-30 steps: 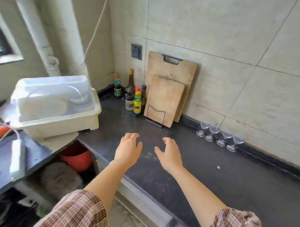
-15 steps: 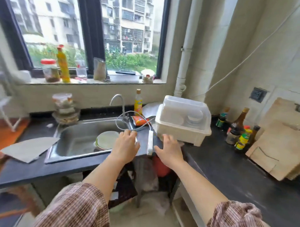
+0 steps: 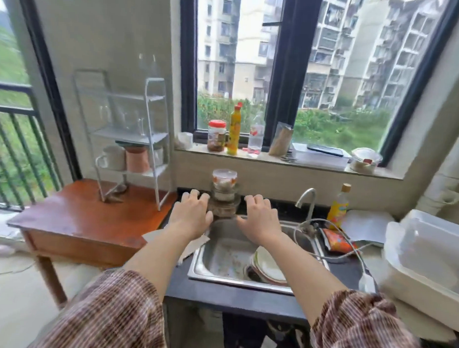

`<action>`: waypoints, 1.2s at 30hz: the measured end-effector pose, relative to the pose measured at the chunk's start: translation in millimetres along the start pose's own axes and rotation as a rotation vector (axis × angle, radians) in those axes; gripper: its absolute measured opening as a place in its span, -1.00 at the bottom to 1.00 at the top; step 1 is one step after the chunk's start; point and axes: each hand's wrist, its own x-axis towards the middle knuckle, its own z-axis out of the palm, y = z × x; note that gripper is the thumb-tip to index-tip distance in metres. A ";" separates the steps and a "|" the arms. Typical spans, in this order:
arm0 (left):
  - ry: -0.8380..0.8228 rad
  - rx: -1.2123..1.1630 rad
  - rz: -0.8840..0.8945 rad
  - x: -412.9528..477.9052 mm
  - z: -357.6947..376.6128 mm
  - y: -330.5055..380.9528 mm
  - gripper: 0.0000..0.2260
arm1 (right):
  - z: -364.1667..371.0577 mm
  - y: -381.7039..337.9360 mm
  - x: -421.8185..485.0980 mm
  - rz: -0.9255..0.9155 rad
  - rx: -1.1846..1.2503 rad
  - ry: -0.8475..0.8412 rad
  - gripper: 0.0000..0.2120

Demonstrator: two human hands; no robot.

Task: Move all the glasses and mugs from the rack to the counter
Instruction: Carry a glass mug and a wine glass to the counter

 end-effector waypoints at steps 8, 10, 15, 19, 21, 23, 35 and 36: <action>0.055 0.019 -0.146 74.8 -32.1 -136.9 -0.60 | 30.5 -114.3 126.5 -0.178 0.021 0.006 -0.52; 0.074 0.031 -0.166 94.7 -38.8 -168.9 -0.60 | 37.5 -141.7 155.3 -0.214 0.011 0.027 -0.53; 0.106 0.017 -0.153 154.8 -55.6 -246.6 -0.61 | 48.9 -210.3 230.6 -0.207 0.018 0.096 -0.52; 0.137 0.034 -0.090 204.7 -70.6 -305.9 -0.58 | 50.3 -262.4 285.9 -0.149 0.067 0.181 -0.55; 0.136 0.011 -0.035 227.0 -78.3 -332.1 -0.57 | 47.5 -285.4 309.3 -0.120 0.092 0.228 -0.54; 0.156 -0.035 0.004 250.2 -86.0 -354.3 -0.57 | 41.3 -304.5 331.1 -0.110 0.105 0.299 -0.55; 0.256 -0.450 -0.069 346.9 -67.8 -418.9 -0.64 | -7.8 -368.1 449.6 -0.178 0.194 0.540 -0.55; 0.249 -0.493 -0.094 353.8 -63.5 -422.1 -0.63 | -11.7 -370.4 460.9 -0.173 0.205 0.546 -0.55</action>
